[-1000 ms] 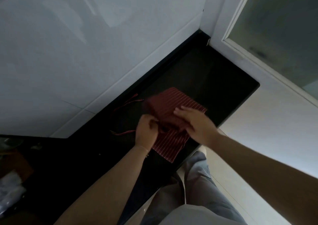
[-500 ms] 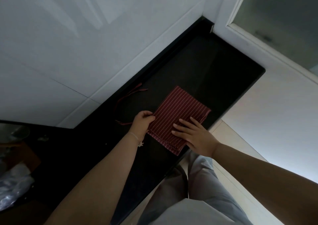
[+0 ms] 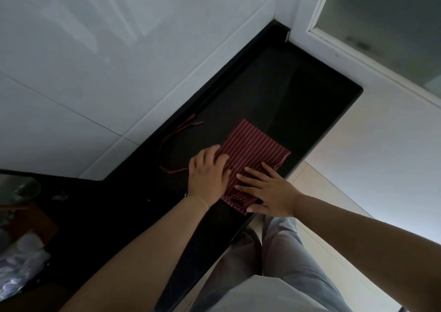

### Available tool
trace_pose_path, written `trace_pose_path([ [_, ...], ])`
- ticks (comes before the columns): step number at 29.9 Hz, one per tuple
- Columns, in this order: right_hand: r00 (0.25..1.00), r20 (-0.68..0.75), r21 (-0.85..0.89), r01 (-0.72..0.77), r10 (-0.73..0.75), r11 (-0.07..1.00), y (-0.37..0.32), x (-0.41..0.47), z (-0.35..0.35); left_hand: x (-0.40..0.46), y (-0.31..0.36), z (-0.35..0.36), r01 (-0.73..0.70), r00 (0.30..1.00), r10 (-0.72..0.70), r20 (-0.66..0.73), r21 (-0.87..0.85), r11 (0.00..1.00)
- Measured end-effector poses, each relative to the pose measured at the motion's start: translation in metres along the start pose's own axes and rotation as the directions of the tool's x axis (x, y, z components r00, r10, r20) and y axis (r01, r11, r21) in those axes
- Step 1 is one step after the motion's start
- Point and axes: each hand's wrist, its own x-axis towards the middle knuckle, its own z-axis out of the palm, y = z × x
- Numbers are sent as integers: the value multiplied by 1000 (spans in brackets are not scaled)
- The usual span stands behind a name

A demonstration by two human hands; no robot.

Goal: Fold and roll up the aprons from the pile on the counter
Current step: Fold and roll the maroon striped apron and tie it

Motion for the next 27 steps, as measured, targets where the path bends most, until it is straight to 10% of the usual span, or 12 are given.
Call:
trace_pose_path([
  [4,988,-126,230,-60,91,971,3,9,-42,-7,6,21,-41,920,-2,391,101,994],
  [14,982,80,-106,-161,170,981,67,33,-58,26,4,-11,-197,955,138,263,212,957],
  [23,591,82,158,-802,802,575,25,24,-58,40,51,3,-190,971,191,147,-19,982],
  [27,847,-146,85,-504,511,860,16,11,-44,47,27,3,-239,938,211,276,71,968],
])
